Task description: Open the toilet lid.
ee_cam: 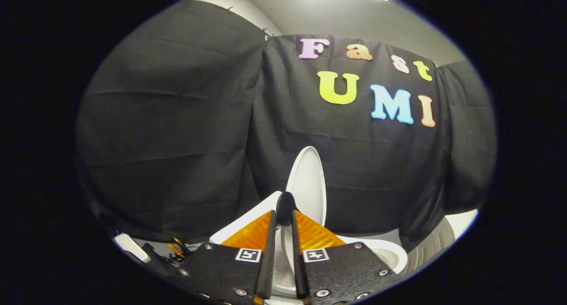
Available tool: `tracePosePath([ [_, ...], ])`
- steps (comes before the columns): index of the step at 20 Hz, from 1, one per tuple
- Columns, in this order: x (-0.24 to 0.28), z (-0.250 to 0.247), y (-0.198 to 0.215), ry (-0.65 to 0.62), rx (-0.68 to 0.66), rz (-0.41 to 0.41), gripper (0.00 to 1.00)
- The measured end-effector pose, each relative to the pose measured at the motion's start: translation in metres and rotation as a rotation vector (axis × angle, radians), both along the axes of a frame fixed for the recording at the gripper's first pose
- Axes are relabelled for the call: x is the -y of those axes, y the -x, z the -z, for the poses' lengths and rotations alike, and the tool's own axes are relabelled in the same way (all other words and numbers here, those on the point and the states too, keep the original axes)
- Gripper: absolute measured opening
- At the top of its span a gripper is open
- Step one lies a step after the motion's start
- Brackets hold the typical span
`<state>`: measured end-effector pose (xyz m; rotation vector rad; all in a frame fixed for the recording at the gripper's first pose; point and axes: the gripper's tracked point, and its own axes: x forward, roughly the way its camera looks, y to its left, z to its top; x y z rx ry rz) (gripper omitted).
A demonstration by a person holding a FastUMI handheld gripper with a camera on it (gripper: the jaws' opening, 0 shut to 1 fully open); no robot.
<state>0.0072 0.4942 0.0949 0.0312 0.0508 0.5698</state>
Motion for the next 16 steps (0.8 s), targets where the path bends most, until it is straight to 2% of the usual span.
tracePosePath([
  [2,0.031,-0.019,-0.006,-0.112,0.023,0.032,0.55],
  [5,0.06,-0.031,-0.031,-0.207,0.026,0.075,0.94],
  [9,0.104,-0.041,-0.067,-0.253,0.007,0.131,0.94],
  [16,0.222,-0.05,-0.123,-0.181,0.05,0.282,0.95],
])
